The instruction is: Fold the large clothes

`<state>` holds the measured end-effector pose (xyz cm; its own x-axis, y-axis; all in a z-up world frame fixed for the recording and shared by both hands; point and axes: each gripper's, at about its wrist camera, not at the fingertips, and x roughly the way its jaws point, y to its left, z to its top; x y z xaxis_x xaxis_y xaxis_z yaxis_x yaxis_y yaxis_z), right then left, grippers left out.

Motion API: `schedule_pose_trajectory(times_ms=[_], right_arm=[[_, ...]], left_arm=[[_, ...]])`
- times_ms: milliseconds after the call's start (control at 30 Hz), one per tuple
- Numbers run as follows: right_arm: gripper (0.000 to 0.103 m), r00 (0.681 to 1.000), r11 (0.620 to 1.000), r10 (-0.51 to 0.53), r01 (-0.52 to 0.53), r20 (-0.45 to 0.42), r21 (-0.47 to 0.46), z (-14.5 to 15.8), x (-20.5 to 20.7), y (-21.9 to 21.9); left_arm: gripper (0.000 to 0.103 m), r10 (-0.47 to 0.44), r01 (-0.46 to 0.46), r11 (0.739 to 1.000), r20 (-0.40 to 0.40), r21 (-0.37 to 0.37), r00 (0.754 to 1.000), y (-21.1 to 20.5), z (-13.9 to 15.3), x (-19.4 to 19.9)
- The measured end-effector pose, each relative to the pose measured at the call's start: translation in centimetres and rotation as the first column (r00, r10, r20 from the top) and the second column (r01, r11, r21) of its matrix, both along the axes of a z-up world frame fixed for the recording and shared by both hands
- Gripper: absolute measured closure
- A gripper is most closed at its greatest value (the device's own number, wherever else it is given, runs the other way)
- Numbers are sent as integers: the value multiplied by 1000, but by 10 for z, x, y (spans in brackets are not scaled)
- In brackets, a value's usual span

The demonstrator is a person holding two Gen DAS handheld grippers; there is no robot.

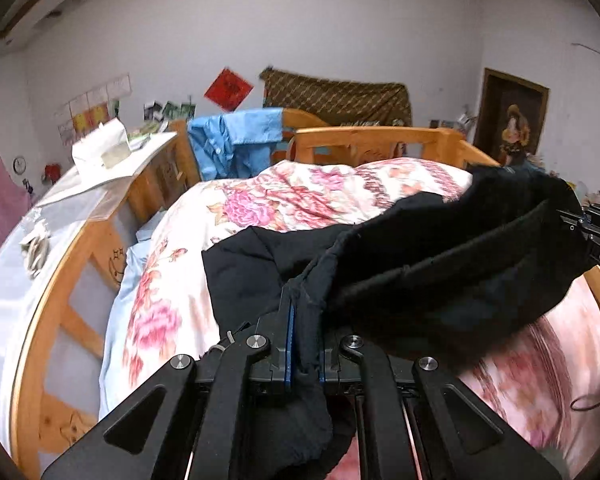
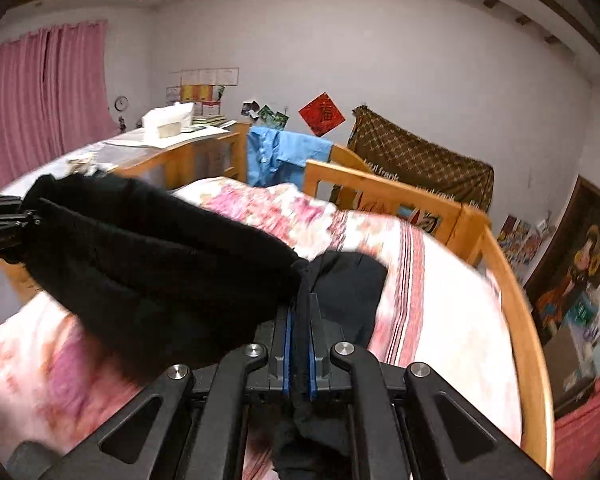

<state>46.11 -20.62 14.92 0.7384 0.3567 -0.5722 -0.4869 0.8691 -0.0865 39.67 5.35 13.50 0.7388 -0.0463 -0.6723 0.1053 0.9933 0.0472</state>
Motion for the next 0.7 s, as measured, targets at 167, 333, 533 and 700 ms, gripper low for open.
schedule_pose_trajectory(times_ms=[167,333,533,700], right_arm=[[97,999,1000,-19,19,-37,-15,-27,90,19],[97,996,999,-40,37,-74,-34,-55,135,31],[97,991,997,-67,63,-113,-44,-88,162,46],[96,984,995,-92,84,-153,-57,-117,178,52]], left_arm=[[97,30,-35,998,-86,-56,996,23,-12,94],[97,10,-15,999,-114,-36,993,32,-29,139],[97,-17,10,999,-180,-38,984,45,-65,171],[96,-41,31,999,-239,-44,970,51,-94,198]])
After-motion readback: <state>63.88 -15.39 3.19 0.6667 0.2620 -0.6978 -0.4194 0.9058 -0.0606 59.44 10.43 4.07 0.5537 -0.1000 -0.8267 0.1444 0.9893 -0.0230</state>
